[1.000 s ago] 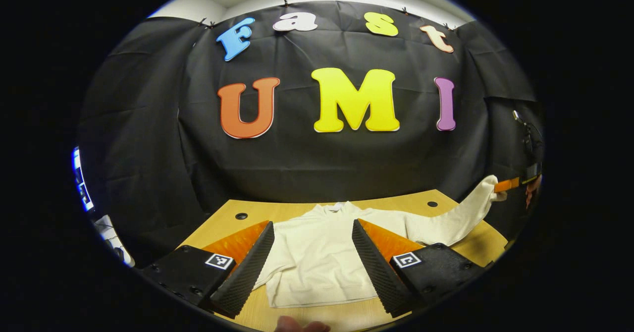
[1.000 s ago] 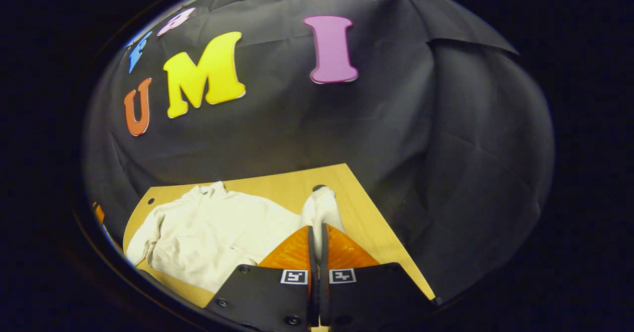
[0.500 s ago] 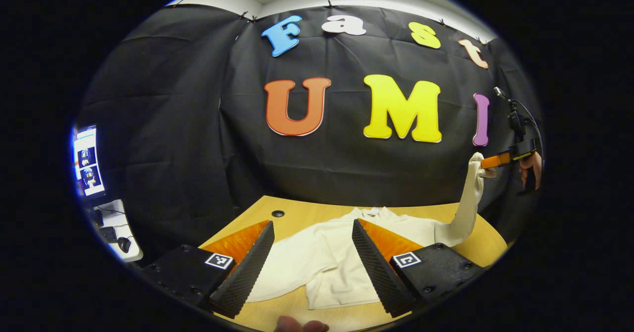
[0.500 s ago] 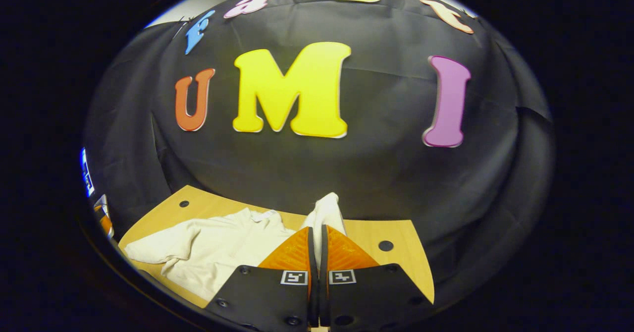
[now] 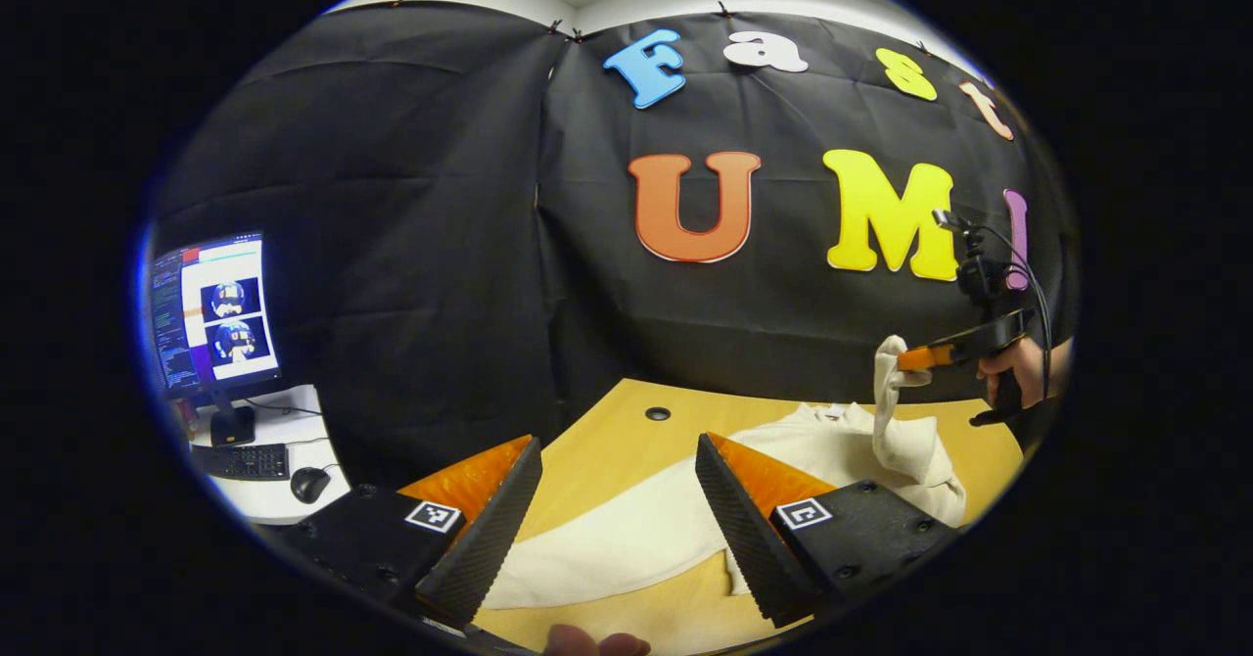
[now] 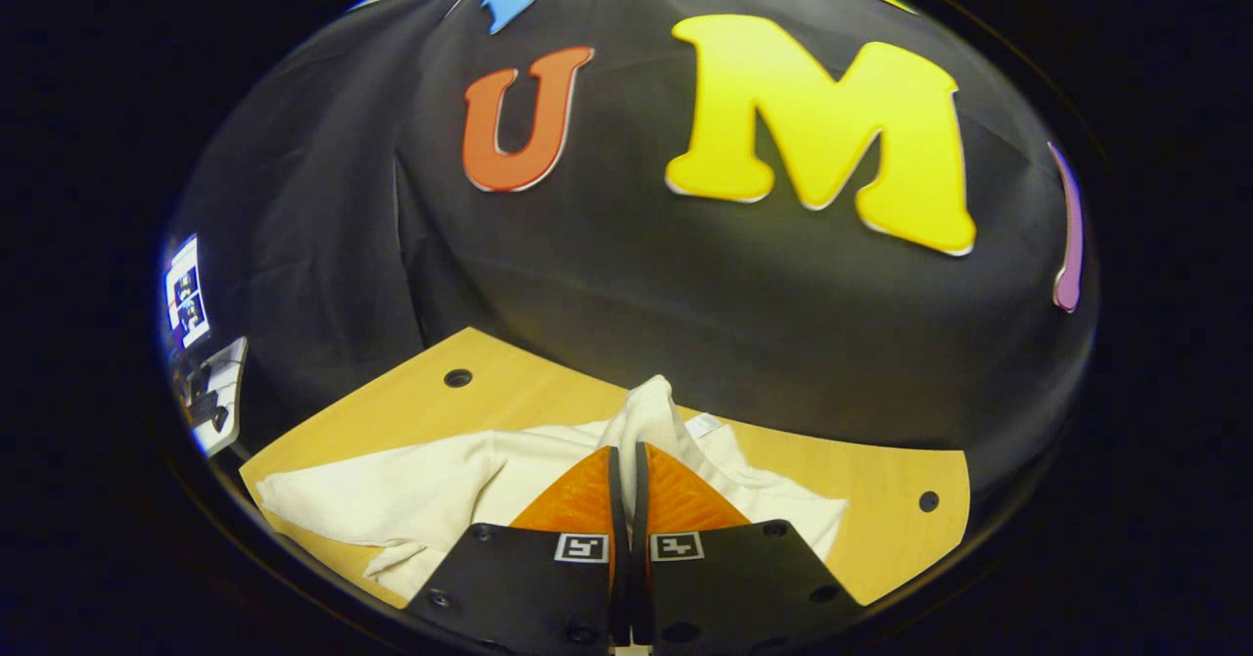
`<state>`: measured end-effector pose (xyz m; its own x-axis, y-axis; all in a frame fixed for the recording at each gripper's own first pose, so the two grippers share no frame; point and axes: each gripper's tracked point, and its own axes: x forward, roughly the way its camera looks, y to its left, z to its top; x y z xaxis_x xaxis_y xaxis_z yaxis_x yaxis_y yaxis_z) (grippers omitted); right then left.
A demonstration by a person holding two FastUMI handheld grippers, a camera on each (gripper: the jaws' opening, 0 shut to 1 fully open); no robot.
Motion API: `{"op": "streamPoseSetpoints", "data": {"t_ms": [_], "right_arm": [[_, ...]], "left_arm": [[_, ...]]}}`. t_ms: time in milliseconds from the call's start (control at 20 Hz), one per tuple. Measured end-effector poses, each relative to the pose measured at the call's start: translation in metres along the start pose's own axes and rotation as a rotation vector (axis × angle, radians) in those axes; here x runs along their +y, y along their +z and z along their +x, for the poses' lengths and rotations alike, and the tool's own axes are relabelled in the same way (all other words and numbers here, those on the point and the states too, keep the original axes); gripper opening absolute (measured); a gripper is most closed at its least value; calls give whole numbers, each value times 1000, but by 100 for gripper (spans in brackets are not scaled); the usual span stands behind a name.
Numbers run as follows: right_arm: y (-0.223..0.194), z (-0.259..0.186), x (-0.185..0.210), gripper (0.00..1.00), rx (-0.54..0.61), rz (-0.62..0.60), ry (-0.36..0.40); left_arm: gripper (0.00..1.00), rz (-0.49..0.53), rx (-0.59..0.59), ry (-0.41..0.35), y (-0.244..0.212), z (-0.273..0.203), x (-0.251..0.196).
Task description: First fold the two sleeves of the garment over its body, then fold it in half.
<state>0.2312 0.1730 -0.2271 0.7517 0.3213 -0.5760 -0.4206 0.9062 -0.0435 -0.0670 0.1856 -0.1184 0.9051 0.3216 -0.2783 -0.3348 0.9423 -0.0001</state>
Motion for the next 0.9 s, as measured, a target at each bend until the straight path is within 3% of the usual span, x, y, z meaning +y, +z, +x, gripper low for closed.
{"op": "streamPoseSetpoints", "data": {"t_ms": [300,500,650,800,900], "right_arm": [[-63,101,93,1,127,-44,56],[-91,126,107,1,204,-41,6],[-90,130,112,11,179,28,-1],[-85,120,110,15,158,91,-7],[-80,109,111,35,136,117,-3]], "left_arm": [[100,-37,83,74,-30,-9,51],[100,-20,104,81,-39,-11,68],[100,-5,109,76,-43,-6,75],[100,22,103,50,-42,-1,70],[100,30,92,21,-38,4,62]]}}
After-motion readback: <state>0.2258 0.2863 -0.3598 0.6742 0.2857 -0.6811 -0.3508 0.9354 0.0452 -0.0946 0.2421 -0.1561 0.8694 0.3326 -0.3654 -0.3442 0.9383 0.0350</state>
